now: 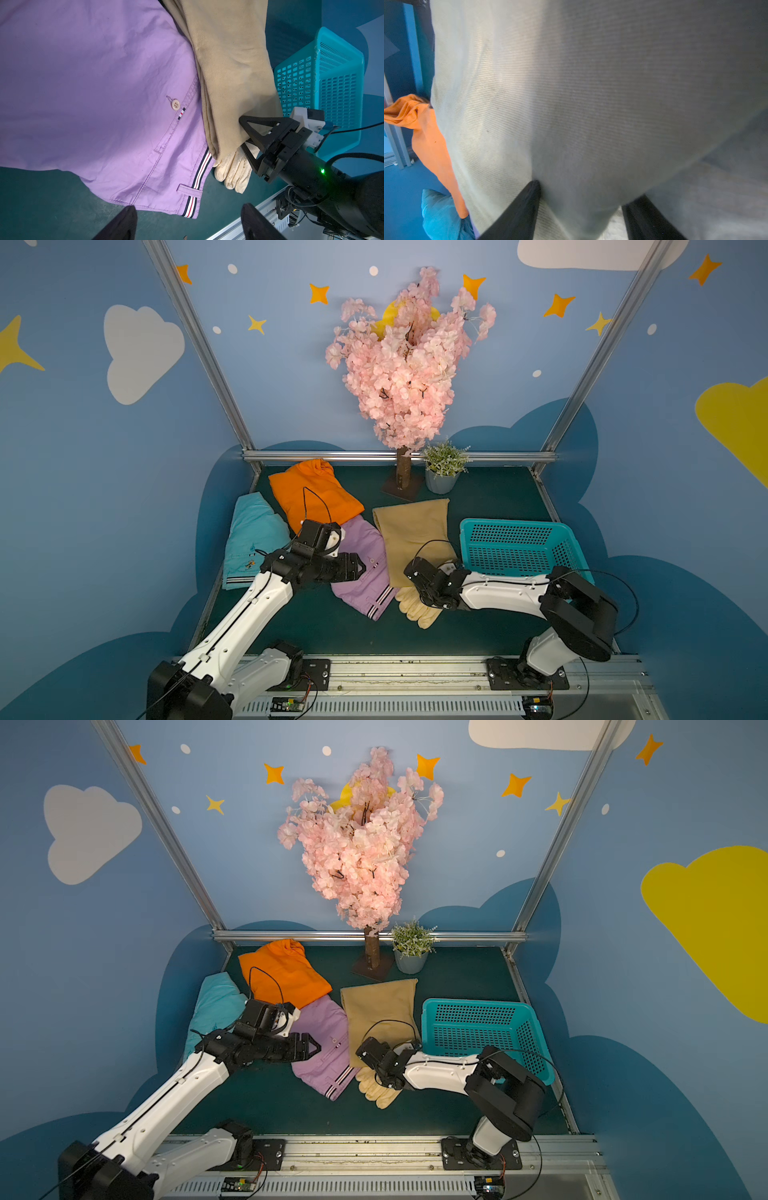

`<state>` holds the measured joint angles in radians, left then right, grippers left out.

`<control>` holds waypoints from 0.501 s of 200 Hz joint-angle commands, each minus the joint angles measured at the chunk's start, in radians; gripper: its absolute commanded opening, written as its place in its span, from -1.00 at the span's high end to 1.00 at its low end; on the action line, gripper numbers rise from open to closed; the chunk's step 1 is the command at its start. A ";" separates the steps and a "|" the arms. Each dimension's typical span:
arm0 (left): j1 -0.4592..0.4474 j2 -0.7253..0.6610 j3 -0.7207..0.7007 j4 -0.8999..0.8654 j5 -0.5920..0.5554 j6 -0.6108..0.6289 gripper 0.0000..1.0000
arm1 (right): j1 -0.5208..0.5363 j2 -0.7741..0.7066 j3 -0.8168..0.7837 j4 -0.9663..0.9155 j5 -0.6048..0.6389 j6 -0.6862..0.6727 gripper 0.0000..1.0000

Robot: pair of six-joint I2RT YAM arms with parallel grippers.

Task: Put the folded long pants in the basket
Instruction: Pick up the long pant at the center of the board.

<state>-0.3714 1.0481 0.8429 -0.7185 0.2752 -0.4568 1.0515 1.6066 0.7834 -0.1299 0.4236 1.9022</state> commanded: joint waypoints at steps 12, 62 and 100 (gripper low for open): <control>-0.002 0.006 0.001 -0.025 -0.006 0.001 -0.64 | -0.014 0.030 -0.035 0.035 0.013 -0.002 -0.16; -0.002 0.016 0.001 -0.027 -0.005 0.001 -0.64 | -0.038 -0.007 -0.017 0.035 0.018 -0.088 0.39; -0.002 0.012 0.002 -0.029 -0.017 -0.001 -0.64 | -0.057 -0.037 0.007 0.023 0.009 -0.185 0.82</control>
<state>-0.3714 1.0611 0.8429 -0.7216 0.2676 -0.4568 1.0149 1.6009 0.7723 -0.0784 0.4206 1.8057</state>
